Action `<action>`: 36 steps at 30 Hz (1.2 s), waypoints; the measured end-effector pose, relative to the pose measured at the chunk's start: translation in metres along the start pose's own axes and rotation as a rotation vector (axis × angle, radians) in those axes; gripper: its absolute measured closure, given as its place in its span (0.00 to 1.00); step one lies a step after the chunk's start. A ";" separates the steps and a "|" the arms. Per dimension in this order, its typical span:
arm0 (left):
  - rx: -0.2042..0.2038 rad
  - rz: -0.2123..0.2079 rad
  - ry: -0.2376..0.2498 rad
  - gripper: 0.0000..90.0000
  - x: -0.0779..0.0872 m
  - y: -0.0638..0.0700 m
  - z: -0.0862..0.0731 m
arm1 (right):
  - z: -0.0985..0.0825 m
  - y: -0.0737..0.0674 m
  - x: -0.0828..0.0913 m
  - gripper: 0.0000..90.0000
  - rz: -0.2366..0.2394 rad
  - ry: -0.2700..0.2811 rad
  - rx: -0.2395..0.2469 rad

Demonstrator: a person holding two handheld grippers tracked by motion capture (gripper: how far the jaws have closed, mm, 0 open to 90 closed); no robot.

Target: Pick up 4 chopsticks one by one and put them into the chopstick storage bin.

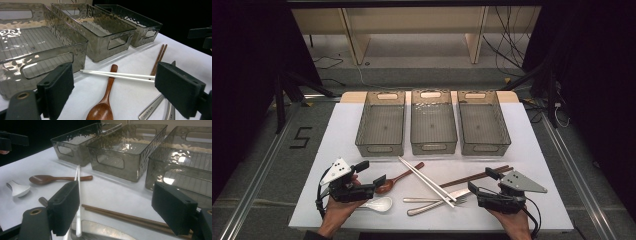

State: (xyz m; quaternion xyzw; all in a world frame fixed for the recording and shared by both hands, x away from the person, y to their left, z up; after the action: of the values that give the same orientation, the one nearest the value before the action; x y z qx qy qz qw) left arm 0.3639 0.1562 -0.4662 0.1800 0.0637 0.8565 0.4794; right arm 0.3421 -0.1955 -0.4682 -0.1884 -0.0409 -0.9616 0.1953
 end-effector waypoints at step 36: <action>0.003 0.015 0.005 0.17 0.001 -0.003 0.000 | 0.026 -0.046 -0.047 0.48 0.106 -0.324 0.153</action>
State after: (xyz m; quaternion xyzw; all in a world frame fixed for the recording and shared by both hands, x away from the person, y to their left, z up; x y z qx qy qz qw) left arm 0.3660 0.1582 -0.4667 0.1789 0.0647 0.8606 0.4724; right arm 0.3734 -0.1326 -0.4626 -0.3273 -0.1348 -0.9012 0.2502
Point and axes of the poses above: each handheld gripper's, and its own axes: x roughly backward along the jaws, z roughly out of its top, y roughly to its right, the point moved 7 cm from there along -x, roughly forward along the jaws, and after that the axes turned 15 degrees about -z, right-handed, at the moved point
